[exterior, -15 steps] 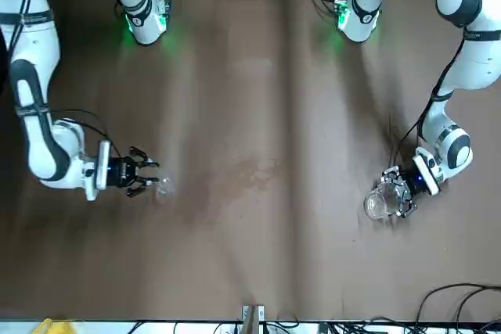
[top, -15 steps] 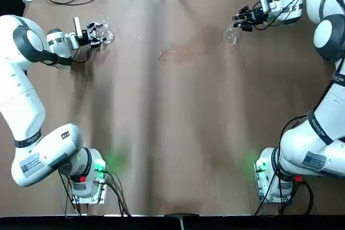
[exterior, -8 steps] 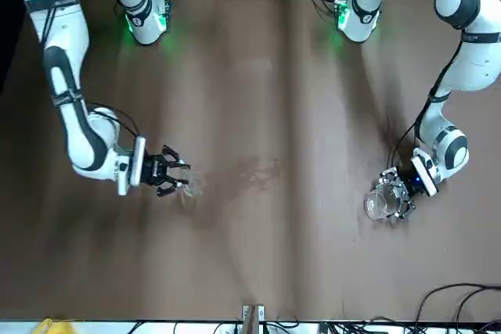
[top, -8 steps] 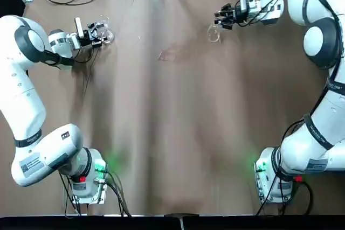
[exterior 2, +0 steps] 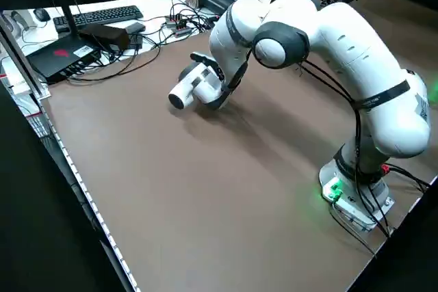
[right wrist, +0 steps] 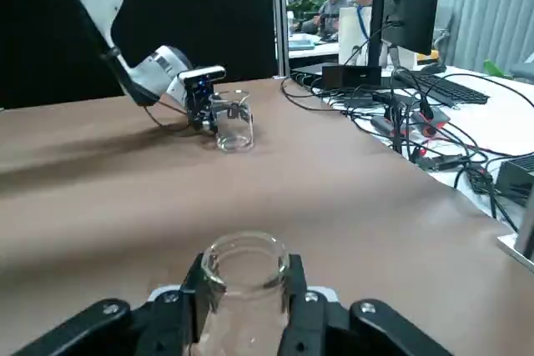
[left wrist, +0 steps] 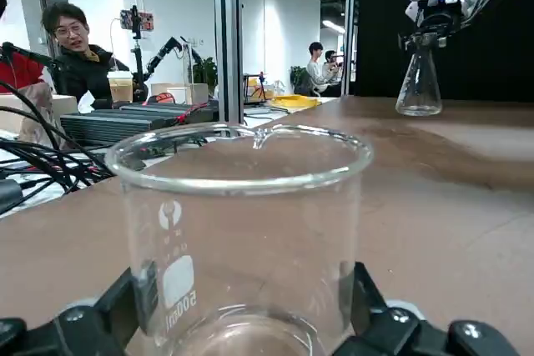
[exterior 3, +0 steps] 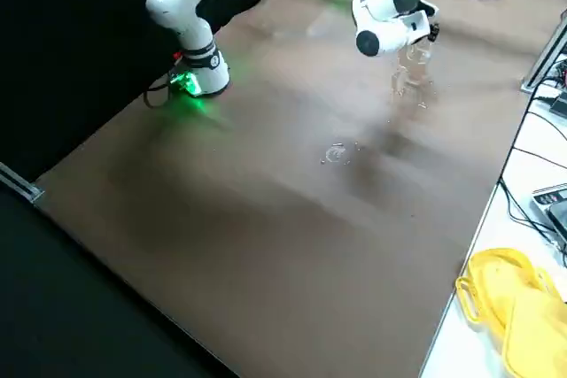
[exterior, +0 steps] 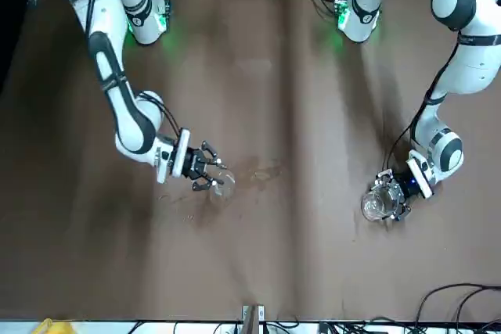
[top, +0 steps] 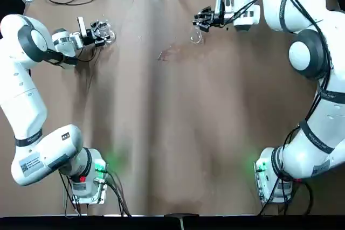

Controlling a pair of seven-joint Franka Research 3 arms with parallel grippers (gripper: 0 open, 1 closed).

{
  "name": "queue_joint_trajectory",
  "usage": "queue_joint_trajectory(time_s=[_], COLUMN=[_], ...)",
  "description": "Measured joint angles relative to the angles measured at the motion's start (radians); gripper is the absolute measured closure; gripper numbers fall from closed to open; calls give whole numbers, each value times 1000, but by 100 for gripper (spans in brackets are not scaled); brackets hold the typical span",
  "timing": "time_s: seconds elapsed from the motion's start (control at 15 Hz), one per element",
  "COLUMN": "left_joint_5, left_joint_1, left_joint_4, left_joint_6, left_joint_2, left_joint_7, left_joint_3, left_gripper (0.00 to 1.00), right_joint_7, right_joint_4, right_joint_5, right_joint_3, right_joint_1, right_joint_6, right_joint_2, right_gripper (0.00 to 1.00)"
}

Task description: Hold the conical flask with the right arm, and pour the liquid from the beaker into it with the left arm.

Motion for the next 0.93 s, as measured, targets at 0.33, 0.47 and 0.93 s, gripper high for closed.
queue_joint_trajectory(time_s=[0.33, 0.47, 0.93], left_joint_5=[0, 0, 0], left_joint_1=[-1, -3, -28], left_joint_4=[12, 13, 24], left_joint_6=[0, 0, 0], left_joint_2=[8, 10, 12], left_joint_7=[0, 1, 2], left_joint_3=[0, 0, 0], left_gripper=[0, 0, 1], right_joint_7=[-65, -103, -93], right_joint_4=[13, 20, 112], right_joint_5=[190, 255, 301], right_joint_3=[-2, -5, -19], right_joint_1=[105, 143, 257], right_joint_6=[54, 63, 208], right_joint_2=[-2, -1, 36], right_gripper=[61, 61, 61])
